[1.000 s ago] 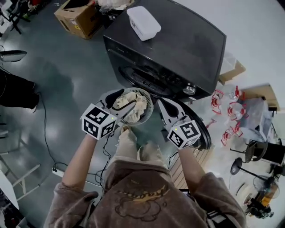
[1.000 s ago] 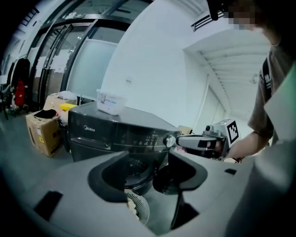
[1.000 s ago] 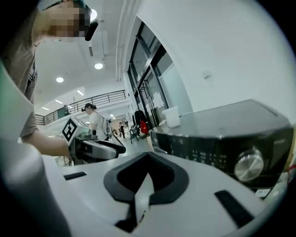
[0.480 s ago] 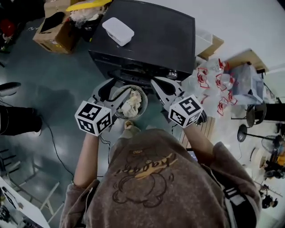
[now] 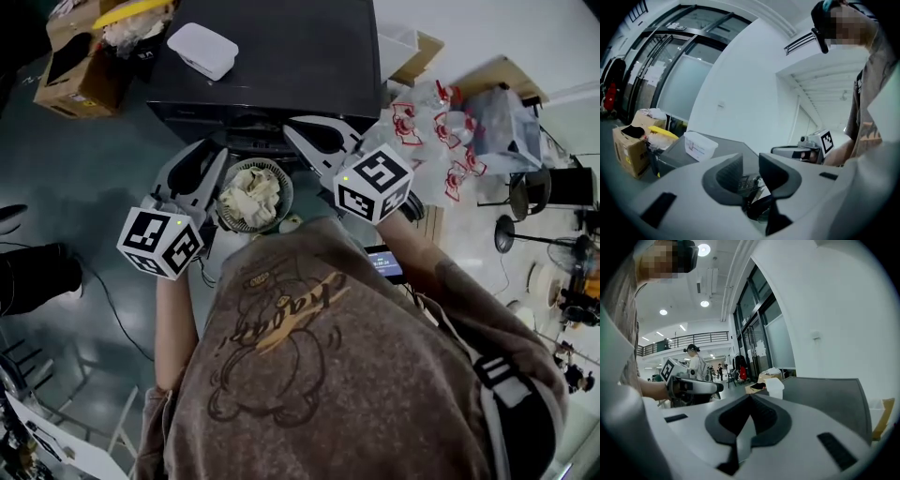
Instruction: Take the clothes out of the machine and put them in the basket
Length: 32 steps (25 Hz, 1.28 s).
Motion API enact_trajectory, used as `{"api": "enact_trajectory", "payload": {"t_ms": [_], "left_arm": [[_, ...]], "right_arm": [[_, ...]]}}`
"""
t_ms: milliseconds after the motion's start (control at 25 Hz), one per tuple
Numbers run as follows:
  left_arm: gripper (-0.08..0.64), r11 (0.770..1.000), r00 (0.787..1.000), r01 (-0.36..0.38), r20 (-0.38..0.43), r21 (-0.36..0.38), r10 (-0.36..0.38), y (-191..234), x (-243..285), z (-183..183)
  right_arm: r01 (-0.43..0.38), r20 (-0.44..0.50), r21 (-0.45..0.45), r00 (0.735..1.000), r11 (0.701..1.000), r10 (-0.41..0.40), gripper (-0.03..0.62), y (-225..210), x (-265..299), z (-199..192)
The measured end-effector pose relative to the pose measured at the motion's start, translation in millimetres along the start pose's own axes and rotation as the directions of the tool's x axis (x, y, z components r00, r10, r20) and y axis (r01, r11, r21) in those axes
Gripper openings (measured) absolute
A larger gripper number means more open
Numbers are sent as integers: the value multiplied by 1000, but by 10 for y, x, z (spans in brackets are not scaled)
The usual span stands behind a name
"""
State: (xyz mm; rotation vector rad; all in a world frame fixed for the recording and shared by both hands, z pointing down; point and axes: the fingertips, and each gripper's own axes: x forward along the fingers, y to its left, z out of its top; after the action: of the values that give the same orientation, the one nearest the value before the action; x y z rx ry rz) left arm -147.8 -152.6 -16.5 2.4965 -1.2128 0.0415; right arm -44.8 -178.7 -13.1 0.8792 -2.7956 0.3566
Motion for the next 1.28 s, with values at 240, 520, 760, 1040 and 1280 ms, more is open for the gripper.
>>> {"api": "enact_trajectory", "payload": {"t_ms": [240,520,760,1040,1280], "left_arm": [[6,999,999,-36,26,4,36,12,69,-5],[6,996,994,-85,74,7,84,86,96,-87],[6,994,992,-109,69,10,108,127,77,-273],[6,992,988,-124,93,29,121,104,30,-265],[6,989,986,-142,93,29,139,69,27,-241]], "right_arm": [[-67,-20,-35,998,997,67,-3,-46,71,-38],[-54,18,-33,998,998,54,-3,-148,65,-65],[-40,26,-37,999,999,41,-3,-218,13,-157],[-52,35,-32,998,998,53,-5,-194,-34,-213],[-67,31,-41,997,997,68,-5,-198,-57,-216]]}}
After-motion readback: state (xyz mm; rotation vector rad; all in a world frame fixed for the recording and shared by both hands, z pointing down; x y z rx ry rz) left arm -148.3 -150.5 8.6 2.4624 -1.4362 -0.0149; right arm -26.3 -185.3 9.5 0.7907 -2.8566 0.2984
